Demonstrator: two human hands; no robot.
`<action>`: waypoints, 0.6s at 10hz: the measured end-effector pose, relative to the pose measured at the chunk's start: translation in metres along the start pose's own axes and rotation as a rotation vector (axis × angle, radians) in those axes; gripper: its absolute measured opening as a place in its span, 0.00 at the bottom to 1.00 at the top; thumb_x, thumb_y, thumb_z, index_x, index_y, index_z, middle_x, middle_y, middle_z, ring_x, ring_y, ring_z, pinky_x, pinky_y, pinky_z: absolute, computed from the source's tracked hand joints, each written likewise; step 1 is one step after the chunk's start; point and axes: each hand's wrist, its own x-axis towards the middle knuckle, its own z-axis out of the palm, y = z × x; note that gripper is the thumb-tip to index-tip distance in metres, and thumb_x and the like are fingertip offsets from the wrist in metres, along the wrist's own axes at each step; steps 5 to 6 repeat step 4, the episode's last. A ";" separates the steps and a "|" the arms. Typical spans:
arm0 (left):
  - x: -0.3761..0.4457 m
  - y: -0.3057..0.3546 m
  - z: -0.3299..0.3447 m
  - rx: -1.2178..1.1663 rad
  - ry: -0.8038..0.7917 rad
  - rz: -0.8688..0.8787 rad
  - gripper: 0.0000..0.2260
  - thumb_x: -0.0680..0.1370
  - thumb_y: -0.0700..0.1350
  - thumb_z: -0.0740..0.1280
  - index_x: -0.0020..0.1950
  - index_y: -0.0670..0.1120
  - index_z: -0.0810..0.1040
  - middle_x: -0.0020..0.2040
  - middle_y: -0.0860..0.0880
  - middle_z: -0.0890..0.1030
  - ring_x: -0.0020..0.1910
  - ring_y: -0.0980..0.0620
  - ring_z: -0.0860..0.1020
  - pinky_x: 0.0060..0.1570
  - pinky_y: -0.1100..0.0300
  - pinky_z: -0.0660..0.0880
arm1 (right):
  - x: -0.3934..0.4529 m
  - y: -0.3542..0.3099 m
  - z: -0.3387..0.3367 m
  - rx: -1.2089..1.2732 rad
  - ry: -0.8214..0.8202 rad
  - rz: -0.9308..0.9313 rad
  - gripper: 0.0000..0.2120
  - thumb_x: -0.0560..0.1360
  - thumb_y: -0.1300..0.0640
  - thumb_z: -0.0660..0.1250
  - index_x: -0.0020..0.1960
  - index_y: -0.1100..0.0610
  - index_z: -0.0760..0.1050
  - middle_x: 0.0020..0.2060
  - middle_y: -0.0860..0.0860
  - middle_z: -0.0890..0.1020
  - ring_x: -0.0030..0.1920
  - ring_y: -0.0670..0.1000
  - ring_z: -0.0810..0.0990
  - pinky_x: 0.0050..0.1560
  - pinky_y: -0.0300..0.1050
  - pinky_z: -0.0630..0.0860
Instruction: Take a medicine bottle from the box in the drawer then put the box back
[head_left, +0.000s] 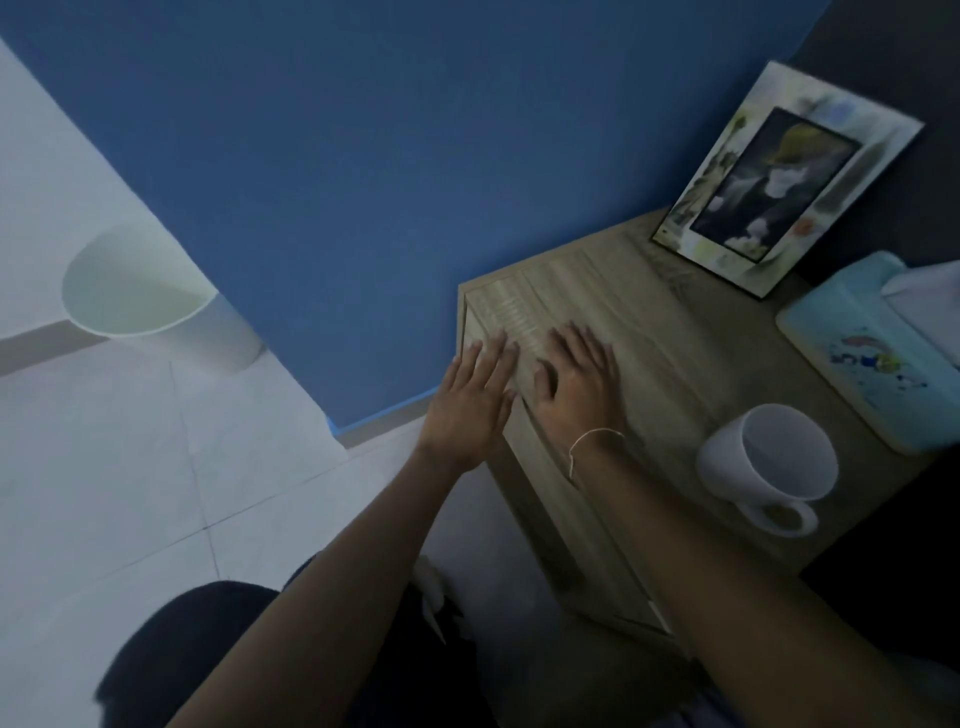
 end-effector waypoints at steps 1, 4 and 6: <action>0.002 -0.006 -0.002 -0.046 0.003 0.027 0.23 0.83 0.50 0.49 0.77 0.48 0.50 0.79 0.48 0.49 0.78 0.46 0.48 0.76 0.50 0.49 | 0.000 -0.001 0.000 0.022 0.026 0.008 0.22 0.77 0.52 0.58 0.69 0.57 0.70 0.71 0.56 0.72 0.74 0.56 0.65 0.75 0.58 0.57; 0.000 -0.013 -0.065 -0.059 -0.272 -0.026 0.25 0.82 0.56 0.49 0.77 0.50 0.50 0.79 0.47 0.49 0.78 0.42 0.46 0.74 0.45 0.53 | 0.003 -0.037 -0.033 0.065 -0.248 0.201 0.22 0.80 0.52 0.58 0.72 0.58 0.65 0.73 0.58 0.68 0.74 0.57 0.64 0.73 0.56 0.62; 0.000 -0.013 -0.065 -0.059 -0.272 -0.026 0.25 0.82 0.56 0.49 0.77 0.50 0.50 0.79 0.47 0.49 0.78 0.42 0.46 0.74 0.45 0.53 | 0.003 -0.037 -0.033 0.065 -0.248 0.201 0.22 0.80 0.52 0.58 0.72 0.58 0.65 0.73 0.58 0.68 0.74 0.57 0.64 0.73 0.56 0.62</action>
